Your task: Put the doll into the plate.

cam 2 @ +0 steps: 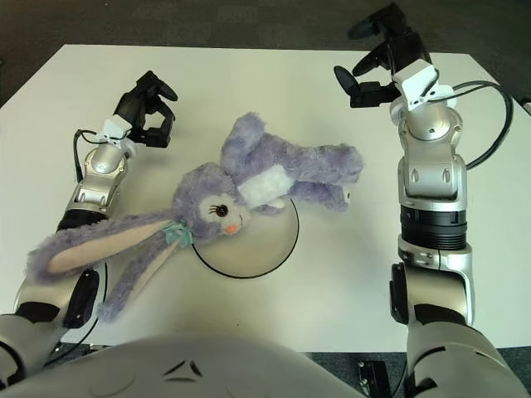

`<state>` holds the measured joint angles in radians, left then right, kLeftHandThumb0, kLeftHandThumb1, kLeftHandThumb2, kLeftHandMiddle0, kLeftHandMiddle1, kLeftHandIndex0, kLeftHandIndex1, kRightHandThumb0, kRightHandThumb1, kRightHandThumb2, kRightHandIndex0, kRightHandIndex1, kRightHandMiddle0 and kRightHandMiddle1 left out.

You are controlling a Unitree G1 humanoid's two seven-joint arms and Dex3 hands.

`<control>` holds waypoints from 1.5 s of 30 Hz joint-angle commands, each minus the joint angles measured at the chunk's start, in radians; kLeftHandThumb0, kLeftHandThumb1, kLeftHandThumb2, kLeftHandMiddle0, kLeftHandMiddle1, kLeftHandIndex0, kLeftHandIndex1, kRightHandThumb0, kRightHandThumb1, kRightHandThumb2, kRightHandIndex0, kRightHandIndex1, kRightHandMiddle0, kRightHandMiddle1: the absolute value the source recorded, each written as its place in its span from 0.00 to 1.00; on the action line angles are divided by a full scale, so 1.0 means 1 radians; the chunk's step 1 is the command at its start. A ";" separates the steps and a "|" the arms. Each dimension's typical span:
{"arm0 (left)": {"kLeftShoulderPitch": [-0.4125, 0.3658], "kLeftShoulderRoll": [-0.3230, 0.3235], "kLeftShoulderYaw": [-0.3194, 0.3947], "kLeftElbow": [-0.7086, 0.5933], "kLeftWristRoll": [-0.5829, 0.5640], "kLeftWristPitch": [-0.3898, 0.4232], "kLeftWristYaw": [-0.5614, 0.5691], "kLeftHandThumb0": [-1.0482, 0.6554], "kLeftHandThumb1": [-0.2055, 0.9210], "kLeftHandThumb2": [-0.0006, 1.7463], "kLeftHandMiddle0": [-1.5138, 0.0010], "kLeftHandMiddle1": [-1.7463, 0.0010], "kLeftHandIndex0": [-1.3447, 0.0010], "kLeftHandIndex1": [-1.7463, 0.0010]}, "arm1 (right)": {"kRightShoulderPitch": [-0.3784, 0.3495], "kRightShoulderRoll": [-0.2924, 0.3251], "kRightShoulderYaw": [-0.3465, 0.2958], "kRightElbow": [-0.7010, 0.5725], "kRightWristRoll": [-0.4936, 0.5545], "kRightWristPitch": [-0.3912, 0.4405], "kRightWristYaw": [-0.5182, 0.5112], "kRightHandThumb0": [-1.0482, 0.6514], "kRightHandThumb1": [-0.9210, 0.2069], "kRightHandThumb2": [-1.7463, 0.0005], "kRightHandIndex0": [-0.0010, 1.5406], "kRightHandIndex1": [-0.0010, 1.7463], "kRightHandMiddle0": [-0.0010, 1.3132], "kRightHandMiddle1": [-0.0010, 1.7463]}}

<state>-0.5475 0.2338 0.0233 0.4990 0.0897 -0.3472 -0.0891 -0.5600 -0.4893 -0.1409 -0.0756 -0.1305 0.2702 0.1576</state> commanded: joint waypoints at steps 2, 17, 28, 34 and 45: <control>-0.030 -0.016 0.019 0.019 -0.023 0.009 0.016 0.61 0.51 0.73 0.69 0.00 0.67 0.00 | 0.007 0.041 -0.040 0.034 0.040 -0.050 -0.036 0.85 0.35 0.46 0.35 0.92 0.09 0.85; -0.062 -0.051 0.058 0.049 -0.112 0.047 -0.002 0.61 0.53 0.71 0.70 0.00 0.68 0.00 | 0.032 0.137 -0.085 0.071 0.105 -0.071 -0.112 0.64 0.29 0.44 0.30 0.96 0.11 0.99; -0.092 -0.070 0.061 0.109 -0.098 0.023 0.037 0.61 0.55 0.69 0.72 0.00 0.69 0.00 | 0.079 0.224 -0.079 0.020 0.083 -0.043 -0.216 0.61 0.24 0.47 0.19 0.99 0.18 1.00; -0.102 -0.079 0.060 0.135 -0.084 -0.002 0.064 0.61 0.56 0.69 0.72 0.00 0.70 0.00 | 0.076 0.252 -0.086 0.089 0.080 -0.107 -0.263 0.61 0.22 0.53 0.30 0.87 0.14 1.00; -0.118 -0.097 0.064 0.193 -0.074 -0.047 0.109 0.61 0.55 0.70 0.71 0.00 0.69 0.00 | 0.087 0.276 -0.107 0.280 0.116 -0.375 -0.282 0.61 0.31 0.48 0.37 0.83 0.20 1.00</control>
<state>-0.6463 0.1454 0.0794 0.6736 0.0133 -0.3734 0.0019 -0.4845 -0.2272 -0.2362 0.1509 -0.0354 -0.0269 -0.1160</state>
